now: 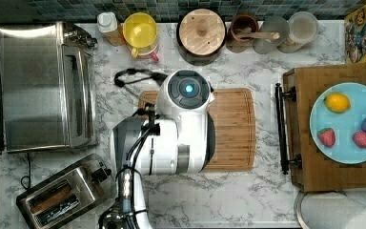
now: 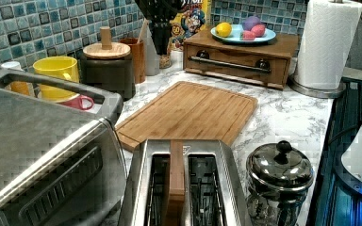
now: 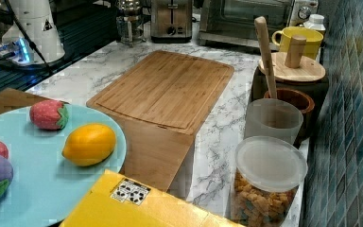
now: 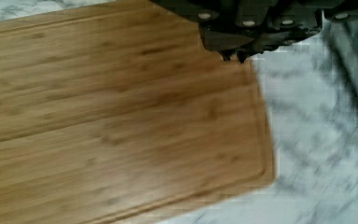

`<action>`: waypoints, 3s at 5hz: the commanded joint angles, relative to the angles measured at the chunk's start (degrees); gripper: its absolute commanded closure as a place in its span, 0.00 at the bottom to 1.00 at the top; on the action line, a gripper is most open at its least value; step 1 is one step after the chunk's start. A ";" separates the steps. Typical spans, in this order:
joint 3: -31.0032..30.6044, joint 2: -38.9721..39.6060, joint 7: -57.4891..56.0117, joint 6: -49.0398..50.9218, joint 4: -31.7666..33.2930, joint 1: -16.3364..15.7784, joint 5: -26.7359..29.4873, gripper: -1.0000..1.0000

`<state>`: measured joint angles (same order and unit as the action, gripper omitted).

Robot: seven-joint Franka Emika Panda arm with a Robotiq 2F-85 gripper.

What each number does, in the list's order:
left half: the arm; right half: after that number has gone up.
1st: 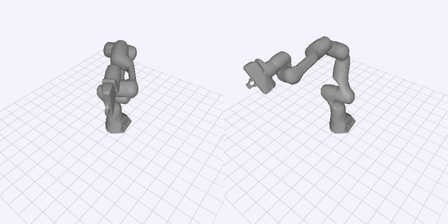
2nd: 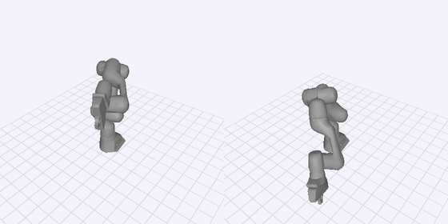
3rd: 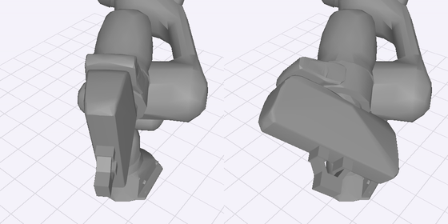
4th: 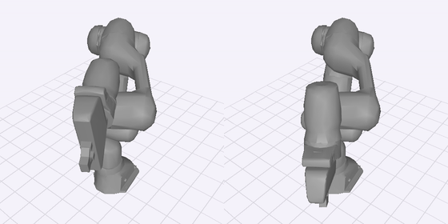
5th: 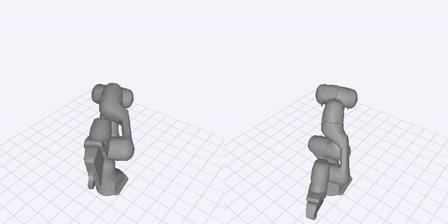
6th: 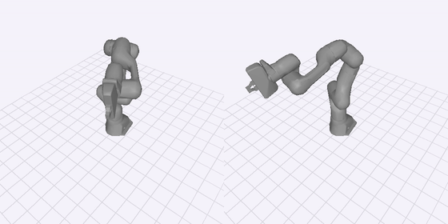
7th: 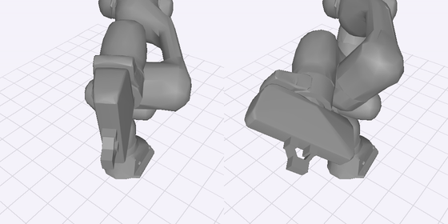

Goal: Turn on the toaster.

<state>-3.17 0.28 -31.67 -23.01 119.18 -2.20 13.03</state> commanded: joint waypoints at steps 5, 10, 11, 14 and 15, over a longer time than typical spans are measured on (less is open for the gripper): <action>-9.67 -15.26 -23.60 -3.45 15.44 -8.84 14.91 1.00; -14.54 -9.99 -18.24 -7.58 12.51 -9.89 16.95 1.00; -15.39 -6.83 -16.55 -6.20 10.59 -10.06 12.91 1.00; -15.44 -6.02 -17.78 -9.24 10.79 -10.56 16.02 1.00; -15.80 -4.21 -15.51 -10.53 10.22 -10.14 13.94 1.00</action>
<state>-18.17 -3.73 -51.36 -31.78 136.08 -12.02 27.50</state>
